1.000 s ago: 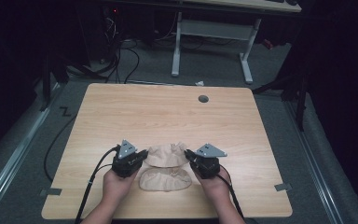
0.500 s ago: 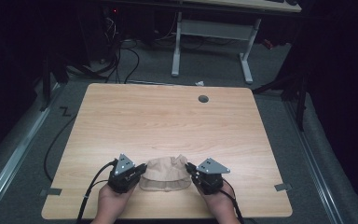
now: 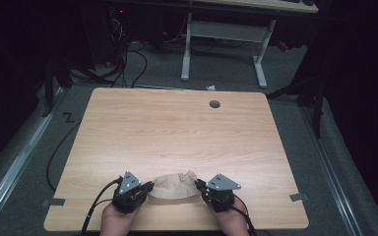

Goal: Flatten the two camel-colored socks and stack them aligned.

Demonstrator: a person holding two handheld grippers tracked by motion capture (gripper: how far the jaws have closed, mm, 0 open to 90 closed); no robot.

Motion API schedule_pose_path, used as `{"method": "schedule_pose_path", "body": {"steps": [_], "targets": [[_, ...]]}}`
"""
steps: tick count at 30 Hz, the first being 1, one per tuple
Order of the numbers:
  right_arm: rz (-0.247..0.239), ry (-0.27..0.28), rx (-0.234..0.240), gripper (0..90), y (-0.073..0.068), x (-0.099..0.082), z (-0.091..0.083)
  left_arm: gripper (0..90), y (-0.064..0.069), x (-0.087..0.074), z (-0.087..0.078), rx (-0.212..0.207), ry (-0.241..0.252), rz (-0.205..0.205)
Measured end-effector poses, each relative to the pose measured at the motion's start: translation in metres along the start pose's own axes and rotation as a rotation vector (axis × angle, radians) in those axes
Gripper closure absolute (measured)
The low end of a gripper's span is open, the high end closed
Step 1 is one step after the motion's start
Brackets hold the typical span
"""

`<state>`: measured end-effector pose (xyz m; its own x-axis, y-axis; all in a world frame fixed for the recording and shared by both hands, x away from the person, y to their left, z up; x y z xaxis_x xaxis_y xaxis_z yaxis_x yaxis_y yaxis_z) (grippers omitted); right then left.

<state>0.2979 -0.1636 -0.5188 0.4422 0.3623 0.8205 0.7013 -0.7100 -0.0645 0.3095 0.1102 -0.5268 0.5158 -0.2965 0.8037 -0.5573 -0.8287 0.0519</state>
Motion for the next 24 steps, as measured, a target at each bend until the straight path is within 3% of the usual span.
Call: {"method": "schedule_pose_path", "body": {"steps": [6,8,10,11,12,13,18,19,20,24], "targets": [[-0.002,0.014,0.005,86.5,-0.003,-0.002,-0.003,87.0,0.002,-0.004,-0.004,-0.006,0.005,-0.003],[-0.006,0.013,-0.002,86.5,-0.003,-0.003,-0.004,87.0,0.003,-0.004,-0.007,-0.006,0.015,0.003],[-0.009,0.026,-0.006,86.5,-0.004,-0.003,-0.006,86.9,0.004,-0.001,-0.014,-0.017,0.048,-0.016],[-0.009,0.046,-0.006,86.5,-0.004,-0.002,-0.009,87.0,0.008,0.003,-0.018,-0.009,0.06,0.013],[-0.009,0.046,-0.006,86.5,-0.004,-0.002,-0.009,86.9,0.008,0.003,-0.018,-0.009,0.06,0.013],[-0.008,0.041,-0.007,86.5,-0.003,-0.002,-0.009,86.9,0.01,0.003,-0.016,0.0,0.052,0.031],[-0.002,0.0,-0.001,86.4,0.0,-0.008,0.001,86.9,0.005,-0.009,-0.001,0.017,-0.013,0.029],[-0.003,-0.008,-0.002,86.4,0.0,-0.009,0.002,86.9,0.01,-0.012,0.003,0.003,-0.005,-0.069],[-0.004,-0.023,-0.006,86.4,0.001,-0.01,0.004,87.0,0.001,-0.013,0.003,0.028,-0.035,0.025],[0.004,-0.074,-0.004,86.4,0.003,-0.015,0.01,86.9,0.0,-0.017,0.007,0.03,-0.059,0.035]]}}
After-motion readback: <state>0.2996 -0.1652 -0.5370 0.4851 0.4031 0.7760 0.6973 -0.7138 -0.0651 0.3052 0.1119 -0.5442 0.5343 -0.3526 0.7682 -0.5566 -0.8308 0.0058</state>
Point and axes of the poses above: each handheld gripper's, and its own axes: z roughly forward along the jaws, x roughly out of its top, y roughly to its right, the point moved 2 cm from there along z, roughly forward along the jaws, and after that the axes turned 9 degrees about x, right-handed, at the moved point
